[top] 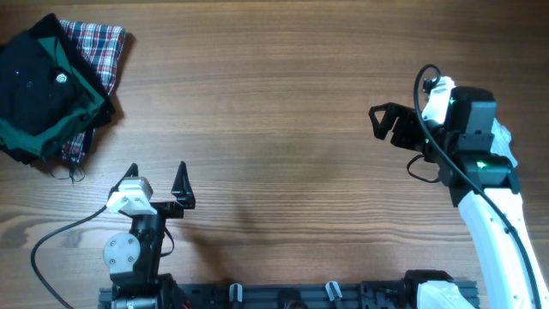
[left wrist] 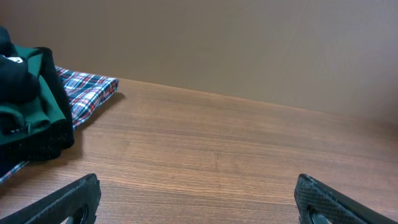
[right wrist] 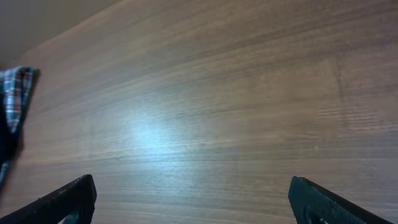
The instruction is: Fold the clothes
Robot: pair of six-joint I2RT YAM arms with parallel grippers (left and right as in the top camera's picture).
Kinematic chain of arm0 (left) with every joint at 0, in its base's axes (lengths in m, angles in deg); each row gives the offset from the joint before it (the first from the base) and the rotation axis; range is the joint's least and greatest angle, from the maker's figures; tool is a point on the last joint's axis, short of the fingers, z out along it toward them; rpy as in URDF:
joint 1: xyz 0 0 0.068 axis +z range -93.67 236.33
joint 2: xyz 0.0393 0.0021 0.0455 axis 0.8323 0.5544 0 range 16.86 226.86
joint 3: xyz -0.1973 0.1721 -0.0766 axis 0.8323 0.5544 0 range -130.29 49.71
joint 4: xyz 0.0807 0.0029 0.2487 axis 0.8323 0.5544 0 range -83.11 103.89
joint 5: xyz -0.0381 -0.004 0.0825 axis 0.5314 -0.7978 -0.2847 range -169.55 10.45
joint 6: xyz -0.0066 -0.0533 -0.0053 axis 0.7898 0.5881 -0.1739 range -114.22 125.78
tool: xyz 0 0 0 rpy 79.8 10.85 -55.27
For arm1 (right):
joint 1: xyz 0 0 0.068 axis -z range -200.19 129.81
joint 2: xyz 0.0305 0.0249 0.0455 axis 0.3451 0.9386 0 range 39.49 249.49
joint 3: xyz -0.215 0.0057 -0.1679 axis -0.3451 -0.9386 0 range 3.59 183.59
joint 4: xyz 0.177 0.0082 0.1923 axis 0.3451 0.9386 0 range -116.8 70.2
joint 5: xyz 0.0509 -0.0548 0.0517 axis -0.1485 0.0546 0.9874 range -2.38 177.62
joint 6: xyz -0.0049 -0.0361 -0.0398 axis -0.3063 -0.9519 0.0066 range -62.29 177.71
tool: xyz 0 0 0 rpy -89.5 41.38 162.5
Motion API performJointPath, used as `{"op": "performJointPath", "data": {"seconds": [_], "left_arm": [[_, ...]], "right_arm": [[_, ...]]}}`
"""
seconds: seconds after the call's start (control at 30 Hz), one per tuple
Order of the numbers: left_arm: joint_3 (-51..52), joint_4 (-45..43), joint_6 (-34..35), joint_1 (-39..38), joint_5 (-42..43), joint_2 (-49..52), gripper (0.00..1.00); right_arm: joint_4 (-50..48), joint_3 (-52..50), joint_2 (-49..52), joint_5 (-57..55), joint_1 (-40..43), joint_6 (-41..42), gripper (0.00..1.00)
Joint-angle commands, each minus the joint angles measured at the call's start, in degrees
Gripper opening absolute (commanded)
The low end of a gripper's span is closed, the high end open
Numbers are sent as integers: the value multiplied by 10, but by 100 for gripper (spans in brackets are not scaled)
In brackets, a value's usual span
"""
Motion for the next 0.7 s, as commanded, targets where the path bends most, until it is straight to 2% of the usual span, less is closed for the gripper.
{"op": "performJointPath", "data": {"seconds": [0.0, 0.07, 0.1, 0.23, 0.37, 0.53, 0.67], "left_arm": [[5, -2, 5, 4, -12, -5, 100], [5, -16, 12, 4, 4, -5, 100], [5, -33, 30, 4, 43, -5, 100], [5, -103, 41, 4, 137, 1, 100], [-5, -129, 89, 4, 139, 37, 100], [-41, -178, 86, -12, 144, 157, 100], [-131, -203, 82, -39, 144, 304, 100]], "right_arm": [[13, 11, 11, -13, -1, -13, 100], [23, 11, 11, -13, -1, -54, 100], [29, 11, 11, -13, -1, -87, 100], [41, 13, 8, -49, -1, -50, 100], [59, 43, 9, -57, -1, -59, 100], [138, 146, 30, -113, -1, -61, 100], [187, 221, 52, -118, -1, -72, 100]]}}
